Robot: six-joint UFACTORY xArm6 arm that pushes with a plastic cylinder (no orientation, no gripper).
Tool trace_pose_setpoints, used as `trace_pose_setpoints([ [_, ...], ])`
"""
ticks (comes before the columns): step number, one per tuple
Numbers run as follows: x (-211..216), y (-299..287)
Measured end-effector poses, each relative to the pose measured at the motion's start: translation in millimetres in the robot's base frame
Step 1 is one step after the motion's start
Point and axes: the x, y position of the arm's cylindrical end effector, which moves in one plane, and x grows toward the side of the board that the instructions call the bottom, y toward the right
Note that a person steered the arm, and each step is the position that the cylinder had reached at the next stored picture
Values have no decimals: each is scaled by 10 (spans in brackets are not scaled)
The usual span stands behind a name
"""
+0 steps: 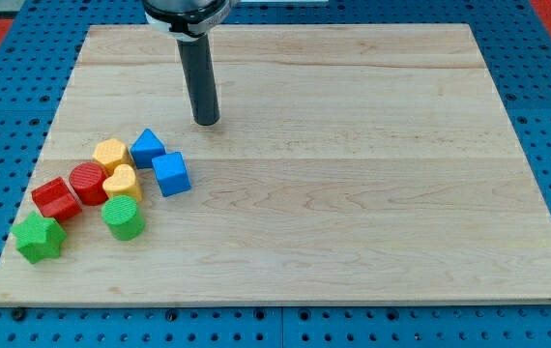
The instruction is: Separate both the red blocks and blue triangle from the group of blocks
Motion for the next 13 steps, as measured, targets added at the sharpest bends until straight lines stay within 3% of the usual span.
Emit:
trace_pose_setpoints([
  [5, -82, -48],
  [7, -499, -60],
  [9, 79, -1875],
  [11, 1483, -2002],
  [13, 1385, -1419],
])
